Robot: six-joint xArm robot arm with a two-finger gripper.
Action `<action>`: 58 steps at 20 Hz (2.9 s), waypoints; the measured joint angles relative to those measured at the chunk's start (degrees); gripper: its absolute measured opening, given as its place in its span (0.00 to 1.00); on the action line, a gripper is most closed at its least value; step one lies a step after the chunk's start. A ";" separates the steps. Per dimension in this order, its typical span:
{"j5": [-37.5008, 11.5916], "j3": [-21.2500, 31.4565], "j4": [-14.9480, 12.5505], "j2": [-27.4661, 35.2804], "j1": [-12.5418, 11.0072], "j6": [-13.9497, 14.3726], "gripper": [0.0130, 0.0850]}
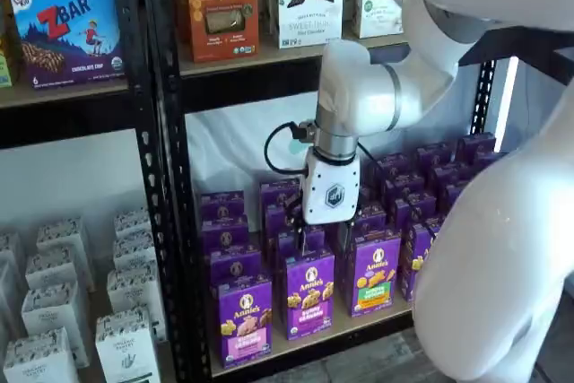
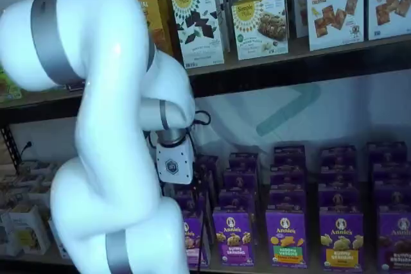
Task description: Pick up the purple box with a pink patch in the middle, on the bottom shelf, the first box from the left
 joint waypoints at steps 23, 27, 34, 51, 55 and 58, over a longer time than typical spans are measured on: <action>-10.53 -11.62 -3.17 21.84 0.34 2.23 1.00; -12.28 -13.03 -2.21 24.86 0.13 1.05 1.00; -14.22 -14.73 0.78 29.12 0.48 -1.44 1.00; -15.42 -20.39 0.46 35.41 2.10 0.39 1.00; -15.24 -22.19 0.36 36.65 2.29 0.66 1.00; -14.65 -23.93 2.71 38.17 2.44 -1.31 1.00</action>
